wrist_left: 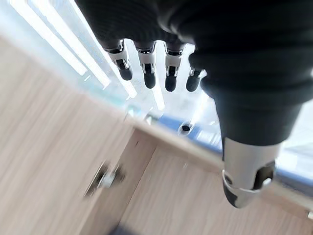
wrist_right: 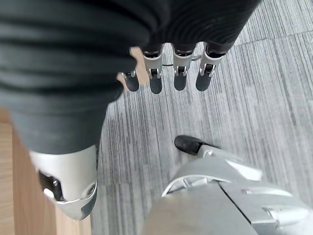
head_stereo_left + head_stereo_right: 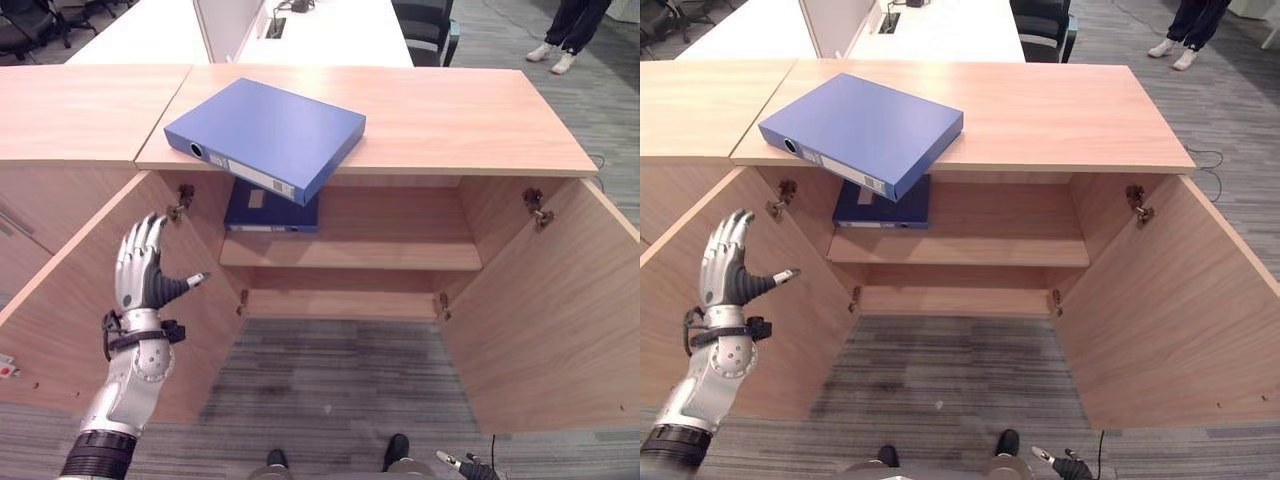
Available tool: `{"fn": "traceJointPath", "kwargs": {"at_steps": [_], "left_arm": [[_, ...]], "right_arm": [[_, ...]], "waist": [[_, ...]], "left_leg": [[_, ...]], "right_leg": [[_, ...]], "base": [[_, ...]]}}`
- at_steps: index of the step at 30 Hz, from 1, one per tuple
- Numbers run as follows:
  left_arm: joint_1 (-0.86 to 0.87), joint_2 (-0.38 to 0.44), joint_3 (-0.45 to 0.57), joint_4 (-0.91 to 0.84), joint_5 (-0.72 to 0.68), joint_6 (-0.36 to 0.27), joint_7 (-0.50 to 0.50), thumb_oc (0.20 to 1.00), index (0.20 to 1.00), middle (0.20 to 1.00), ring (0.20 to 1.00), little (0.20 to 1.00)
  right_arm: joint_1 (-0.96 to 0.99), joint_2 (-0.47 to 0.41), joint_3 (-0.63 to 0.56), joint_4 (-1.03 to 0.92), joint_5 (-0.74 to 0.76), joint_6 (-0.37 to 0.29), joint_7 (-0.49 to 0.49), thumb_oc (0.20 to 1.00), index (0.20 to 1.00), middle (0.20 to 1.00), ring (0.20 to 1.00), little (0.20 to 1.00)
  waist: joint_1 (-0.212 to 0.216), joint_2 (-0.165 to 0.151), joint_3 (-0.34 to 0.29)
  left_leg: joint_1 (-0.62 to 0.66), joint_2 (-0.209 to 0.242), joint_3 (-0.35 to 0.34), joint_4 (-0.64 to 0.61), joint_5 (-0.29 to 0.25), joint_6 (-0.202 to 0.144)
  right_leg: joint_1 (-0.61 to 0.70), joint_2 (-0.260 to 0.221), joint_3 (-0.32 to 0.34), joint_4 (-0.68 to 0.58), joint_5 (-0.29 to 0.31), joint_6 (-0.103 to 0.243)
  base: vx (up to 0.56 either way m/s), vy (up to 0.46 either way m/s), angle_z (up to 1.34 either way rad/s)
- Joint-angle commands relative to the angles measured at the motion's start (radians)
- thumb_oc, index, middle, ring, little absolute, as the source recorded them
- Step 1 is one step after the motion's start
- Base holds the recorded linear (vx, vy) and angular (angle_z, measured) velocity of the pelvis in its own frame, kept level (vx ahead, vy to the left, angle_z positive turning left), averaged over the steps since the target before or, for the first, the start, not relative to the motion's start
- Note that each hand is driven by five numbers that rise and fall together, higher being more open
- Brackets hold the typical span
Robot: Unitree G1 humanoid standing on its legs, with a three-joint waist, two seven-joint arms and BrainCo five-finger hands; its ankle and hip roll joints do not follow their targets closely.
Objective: Put the empty folder in the office cabinet
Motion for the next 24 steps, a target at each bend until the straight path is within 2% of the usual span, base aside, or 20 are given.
{"fn": "traceJointPath", "kwargs": {"at_steps": [1, 7, 14, 19, 24], "left_arm": [[-0.111, 0.088, 0.03, -0.031, 0.093, 0.003, 0.06, 1.0, 1.0, 1.0, 1.0, 1.0], [-0.159, 0.167, 0.004, -0.036, 0.183, 0.024, 0.083, 1.0, 1.0, 1.0, 1.0, 1.0], [-0.265, 0.286, -0.101, -0.02, 0.274, 0.037, 0.072, 1.0, 1.0, 1.0, 1.0, 1.0], [-0.332, 0.322, -0.153, 0.0, 0.302, 0.046, 0.07, 1.0, 1.0, 1.0, 1.0, 1.0], [-0.41, 0.319, -0.215, 0.043, 0.3, 0.063, 0.064, 1.0, 1.0, 1.0, 1.0, 1.0]], "right_arm": [[-0.024, 0.018, 0.03, 0.023, -0.034, -0.03, -0.003, 1.0, 1.0, 1.0, 1.0, 1.0], [-0.021, 0.017, 0.052, 0.022, -0.036, -0.034, 0.009, 1.0, 1.0, 1.0, 1.0, 1.0], [-0.022, 0.007, 0.079, 0.016, -0.043, -0.047, 0.02, 1.0, 1.0, 1.0, 1.0, 1.0], [-0.026, 0.0, 0.089, 0.018, -0.053, -0.049, 0.021, 1.0, 1.0, 1.0, 1.0, 1.0], [-0.032, -0.001, 0.098, 0.023, -0.058, -0.047, 0.016, 1.0, 1.0, 1.0, 1.0, 1.0]], "waist": [[0.017, 0.019, 0.015], [0.01, 0.021, 0.009], [-0.01, 0.035, 0.004], [-0.019, 0.038, 0.001], [-0.031, 0.038, 0.004]], "left_leg": [[0.003, 0.016, -0.018, 0.003, -0.028, -0.042], [0.014, 0.019, -0.013, 0.003, -0.03, -0.045], [0.01, 0.016, -0.009, 0.003, -0.028, -0.047], [0.012, 0.015, -0.001, 0.003, -0.03, -0.046], [0.017, 0.014, 0.005, 0.003, -0.032, -0.043]], "right_leg": [[0.114, -0.026, -0.001, 0.026, -0.111, 0.115], [0.119, -0.019, 0.004, 0.03, -0.118, 0.114], [0.113, -0.019, 0.007, 0.027, -0.112, 0.117], [0.11, -0.017, 0.01, 0.026, -0.11, 0.118], [0.1, -0.013, 0.017, 0.049, -0.12, 0.116]], "base": [[0.0, 0.0, 0.0], [0.0, -0.001, -0.01], [0.0, 0.0, 0.0], [0.0, 0.0, 0.0], [0.0, 0.002, -0.01]]}}
